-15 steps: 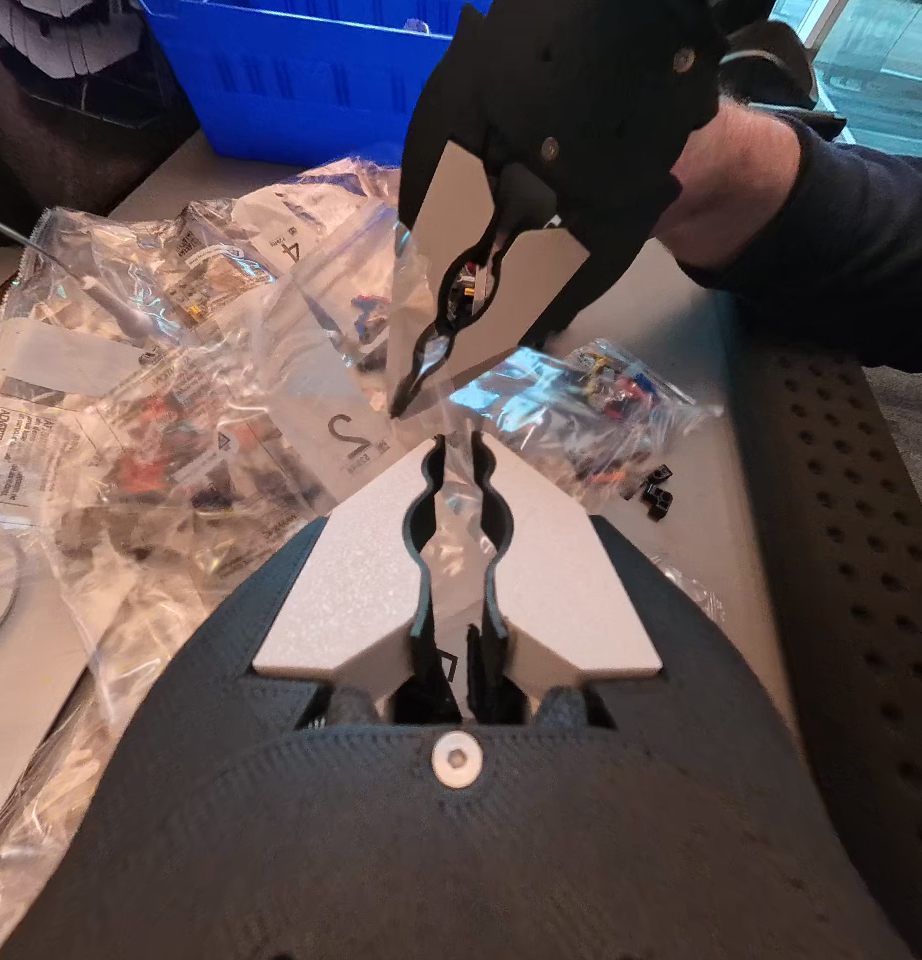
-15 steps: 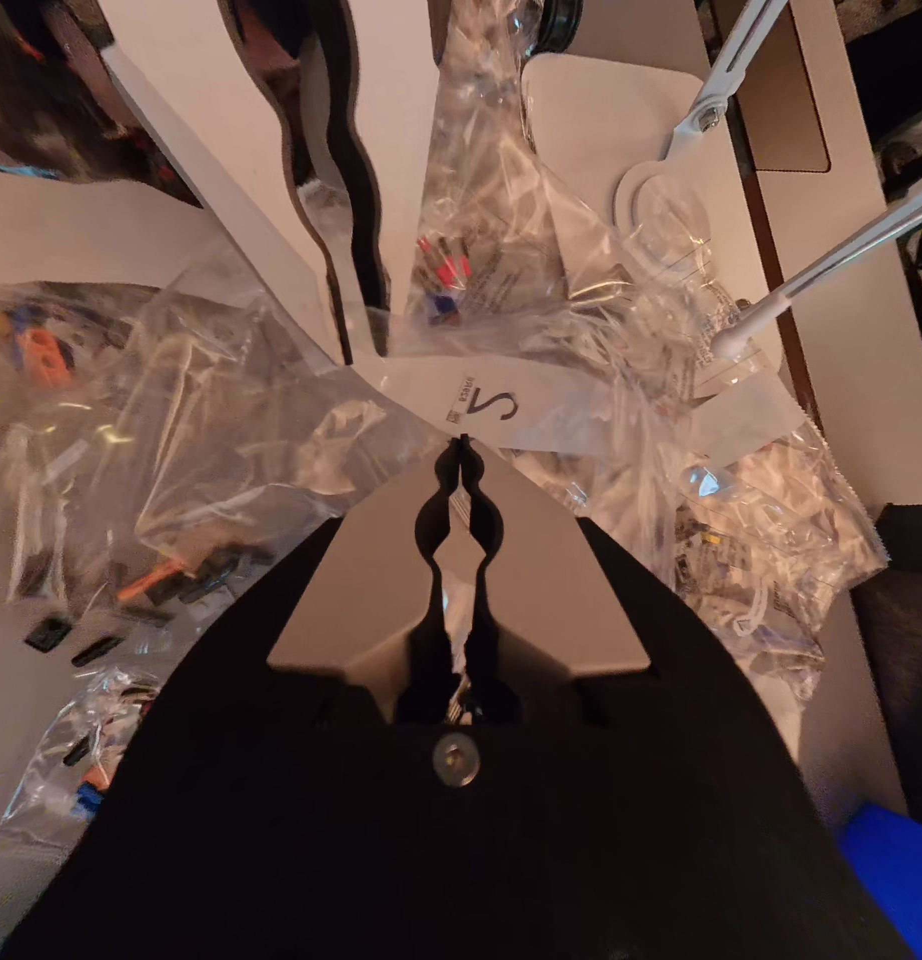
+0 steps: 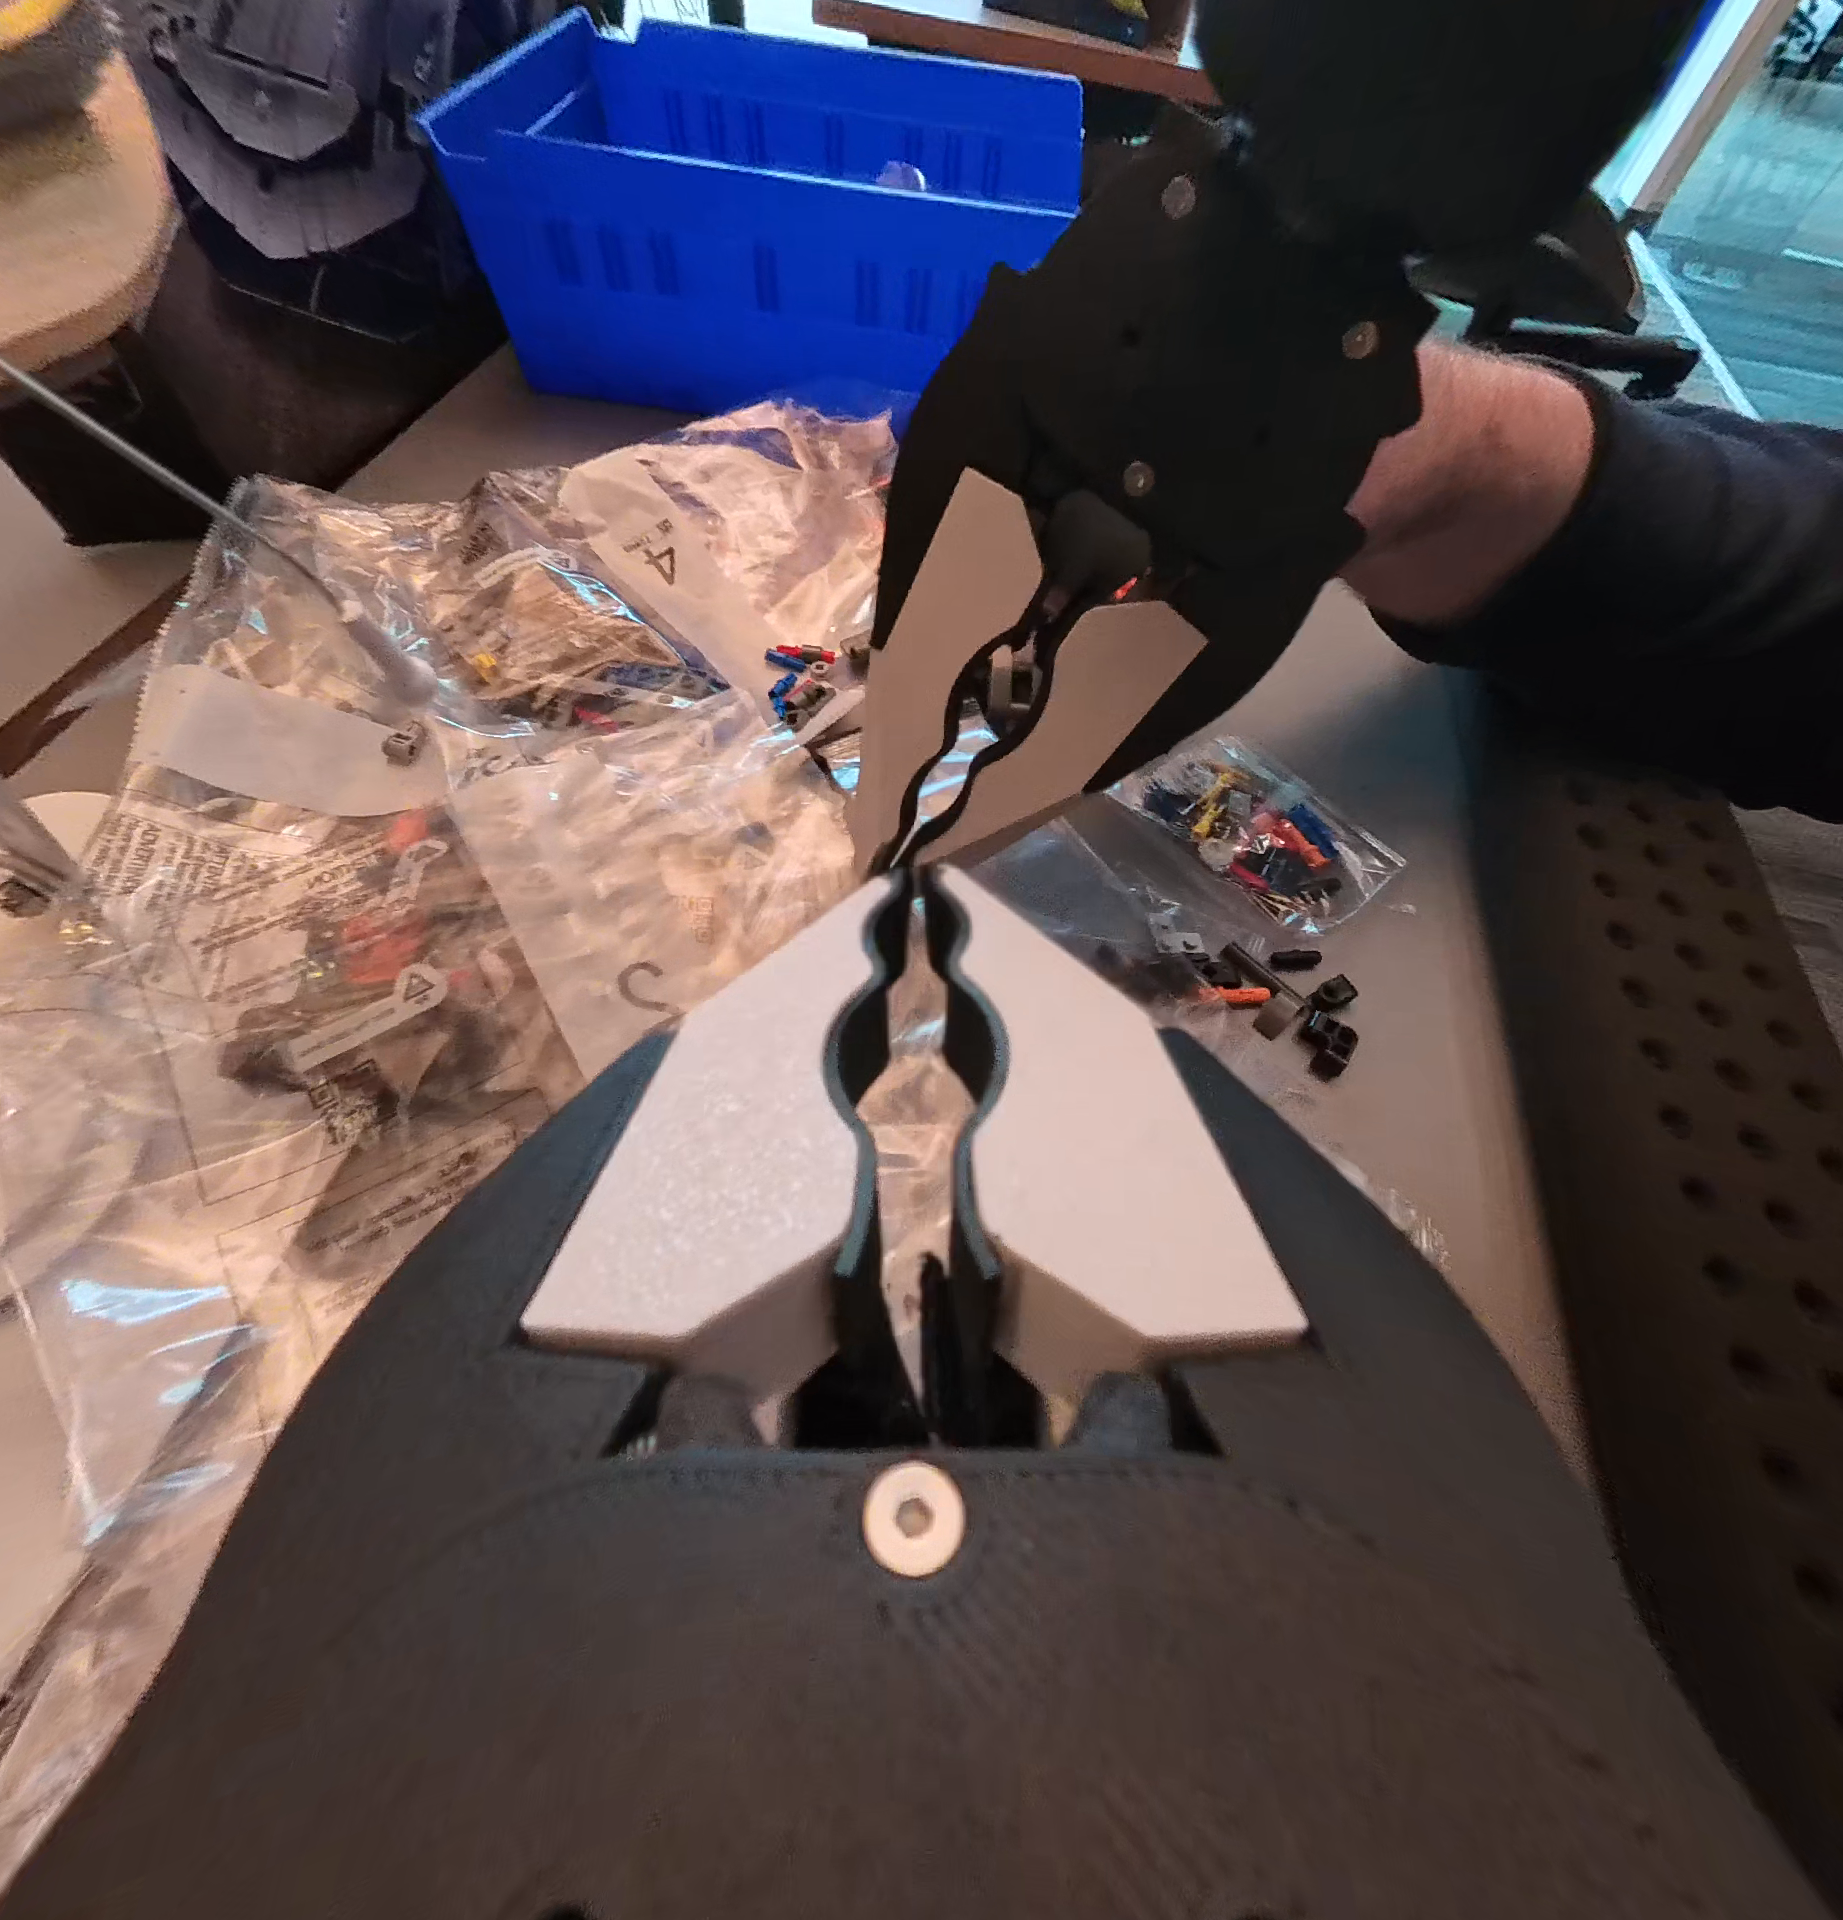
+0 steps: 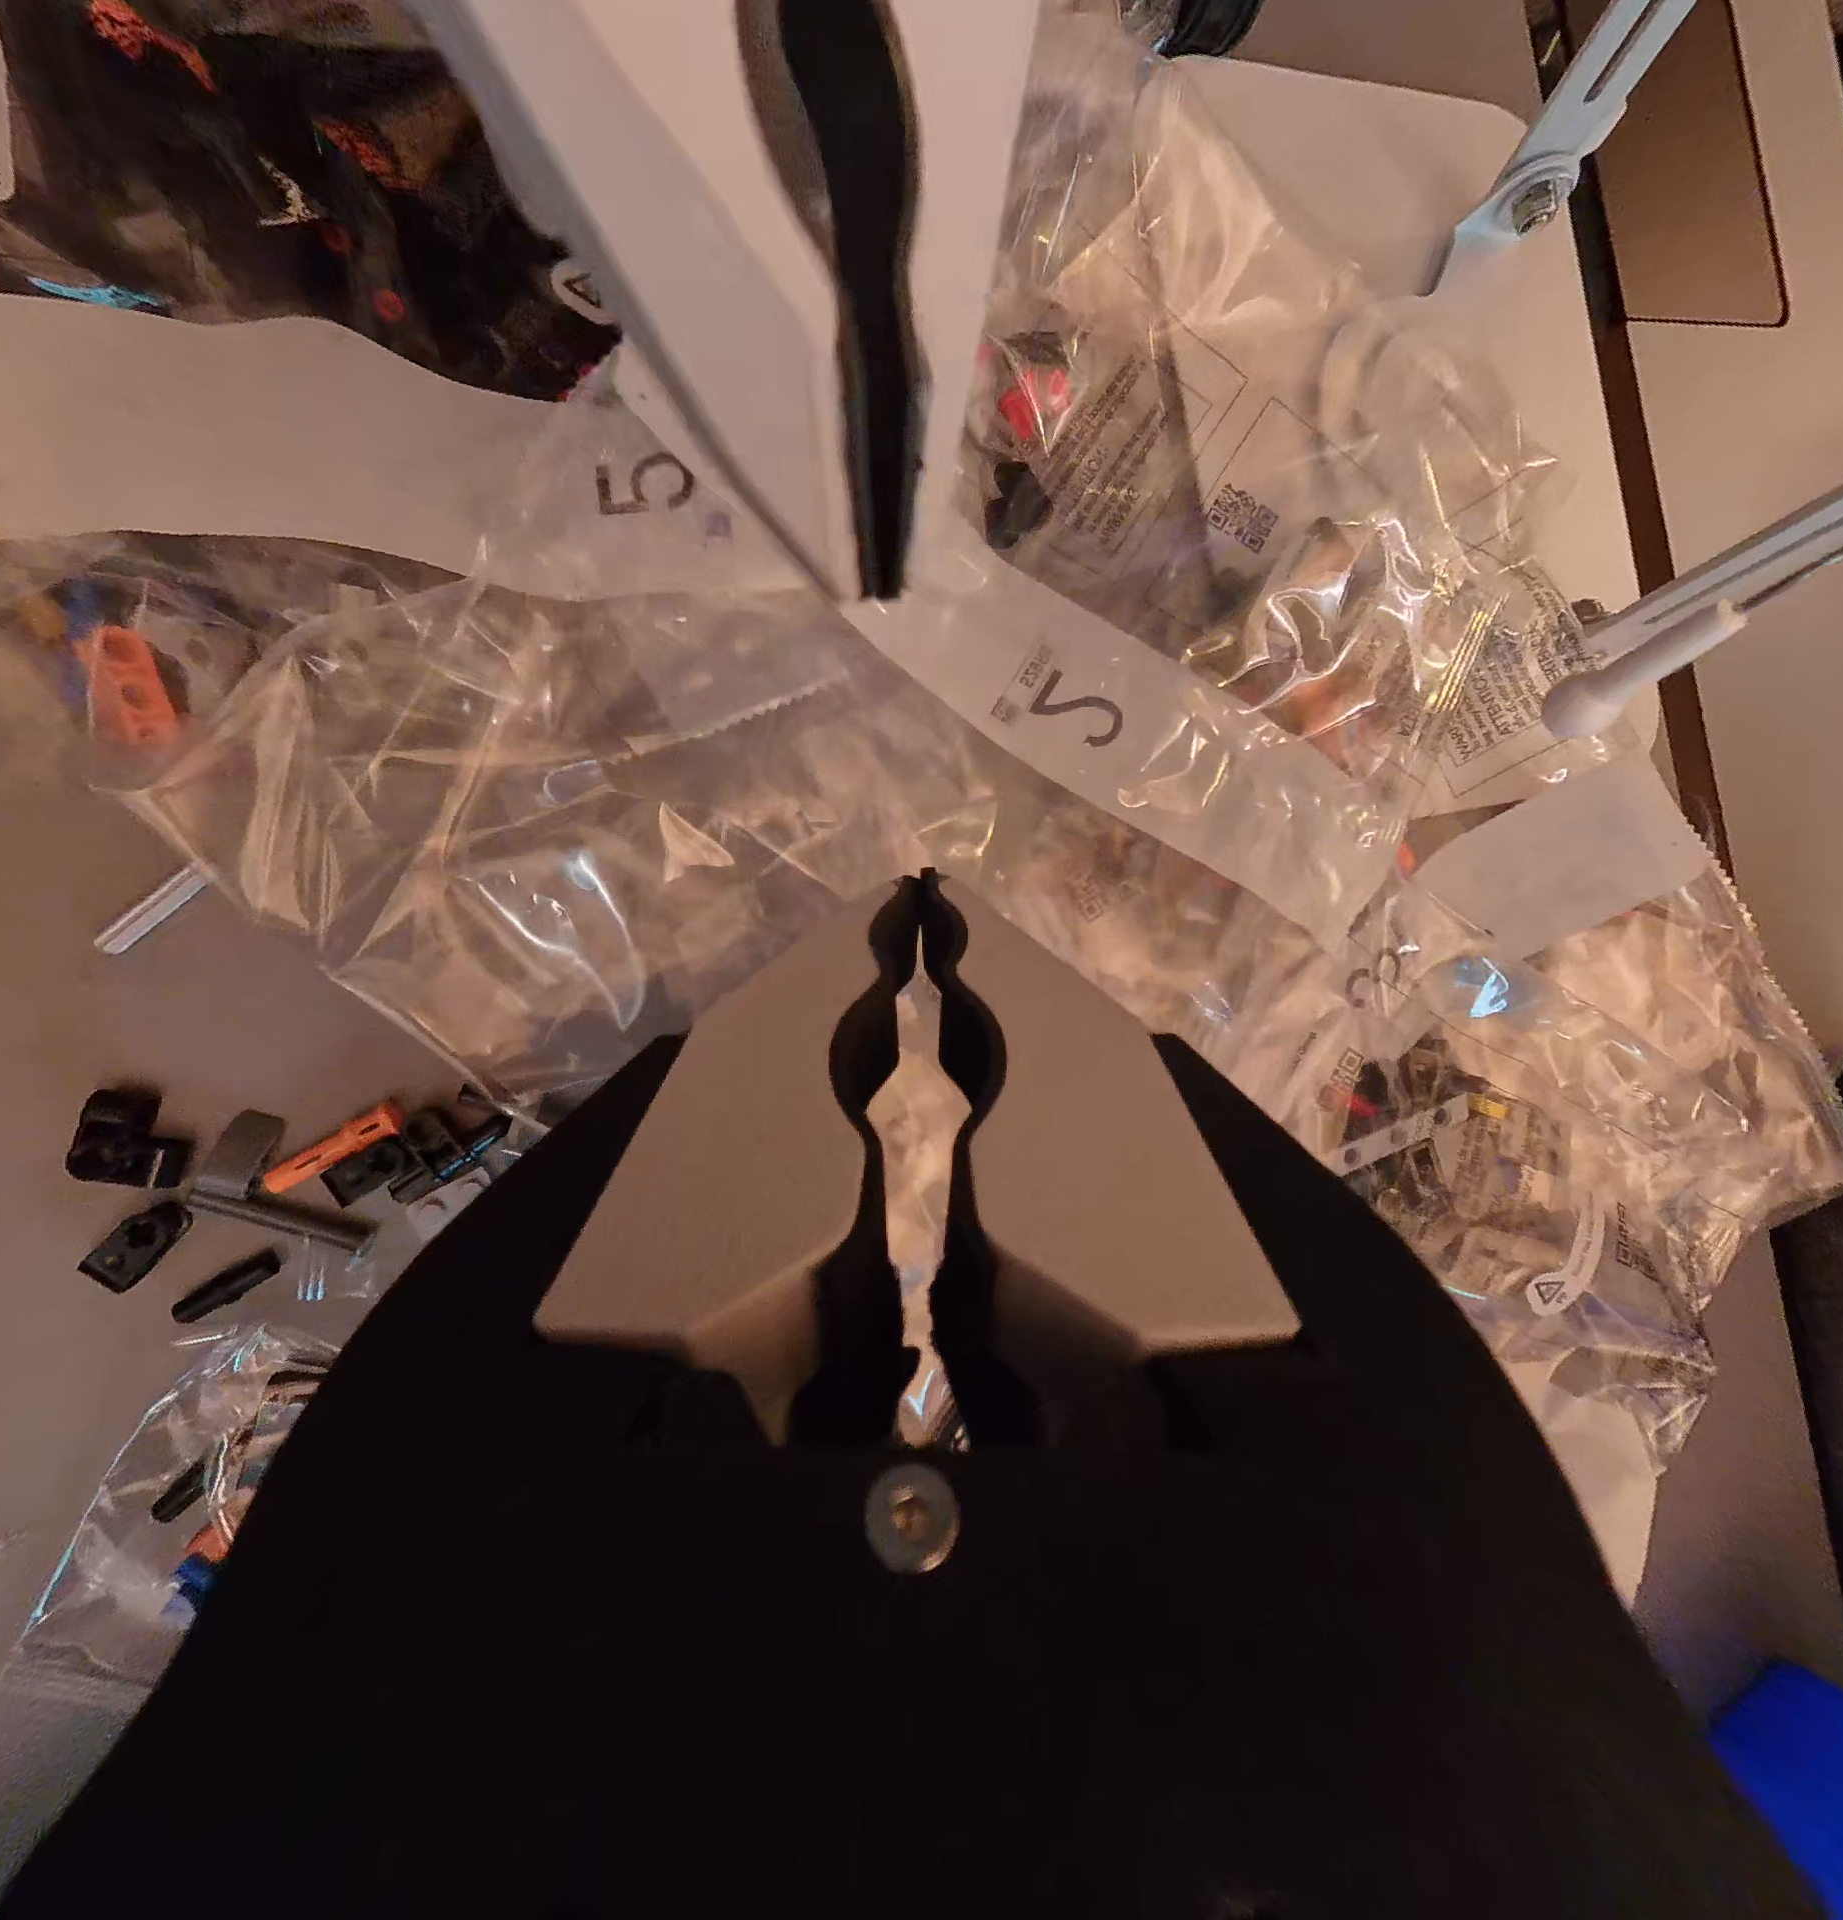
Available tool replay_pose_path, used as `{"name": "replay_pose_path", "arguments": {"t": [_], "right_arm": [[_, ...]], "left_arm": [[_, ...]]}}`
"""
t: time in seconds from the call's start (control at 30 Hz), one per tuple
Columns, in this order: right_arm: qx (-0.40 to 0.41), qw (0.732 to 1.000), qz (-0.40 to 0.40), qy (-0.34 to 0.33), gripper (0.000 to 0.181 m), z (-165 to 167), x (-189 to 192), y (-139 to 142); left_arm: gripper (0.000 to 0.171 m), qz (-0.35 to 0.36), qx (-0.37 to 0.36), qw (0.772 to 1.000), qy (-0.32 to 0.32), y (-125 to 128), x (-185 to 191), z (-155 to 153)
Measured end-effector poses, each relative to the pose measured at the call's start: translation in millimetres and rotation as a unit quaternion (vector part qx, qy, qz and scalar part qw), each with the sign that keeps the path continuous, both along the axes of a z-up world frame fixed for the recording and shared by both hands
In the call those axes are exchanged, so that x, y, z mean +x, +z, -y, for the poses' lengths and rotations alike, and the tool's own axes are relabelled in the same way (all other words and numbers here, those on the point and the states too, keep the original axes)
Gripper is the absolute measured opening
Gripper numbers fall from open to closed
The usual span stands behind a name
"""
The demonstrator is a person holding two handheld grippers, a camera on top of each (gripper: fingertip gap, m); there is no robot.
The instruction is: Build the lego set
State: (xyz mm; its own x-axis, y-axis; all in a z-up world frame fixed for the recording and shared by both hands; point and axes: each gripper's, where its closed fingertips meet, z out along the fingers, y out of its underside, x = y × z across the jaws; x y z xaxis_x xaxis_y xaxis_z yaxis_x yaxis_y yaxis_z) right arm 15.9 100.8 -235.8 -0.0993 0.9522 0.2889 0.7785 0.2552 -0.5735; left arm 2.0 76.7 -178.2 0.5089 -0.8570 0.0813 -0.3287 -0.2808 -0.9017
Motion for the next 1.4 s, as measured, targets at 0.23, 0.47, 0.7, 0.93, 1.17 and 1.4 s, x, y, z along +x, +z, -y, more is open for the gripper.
{"name": "replay_pose_path", "arguments": {"t": [0.23,0.47,0.7,0.93,1.17,1.4], "right_arm": [[0.000,1.000,-0.020,-0.018,0.000,-9,4,10],[-0.011,0.998,-0.042,-0.054,0.010,-24,15,21],[-0.039,0.998,-0.017,-0.053,0.018,-22,22,9],[-0.057,0.997,-0.007,-0.046,0.022,-19,26,6],[-0.069,0.996,-0.010,-0.051,0.023,-23,37,8],[-0.085,0.996,-0.015,-0.031,0.028,-13,33,9]], "left_arm": [[0.000,-0.014,0.009,1.000,0.014,-1,-6,-5],[0.022,-0.066,0.005,0.998,0.015,-18,-5,-5],[0.039,-0.140,-0.001,0.990,0.019,-44,-5,-7],[0.010,-0.201,-0.001,0.979,0.015,-65,-9,-7],[0.000,-0.191,0.009,0.981,0.033,-58,-13,-13],[0.000,-0.123,0.012,0.991,0.044,-38,-13,-16]]}}
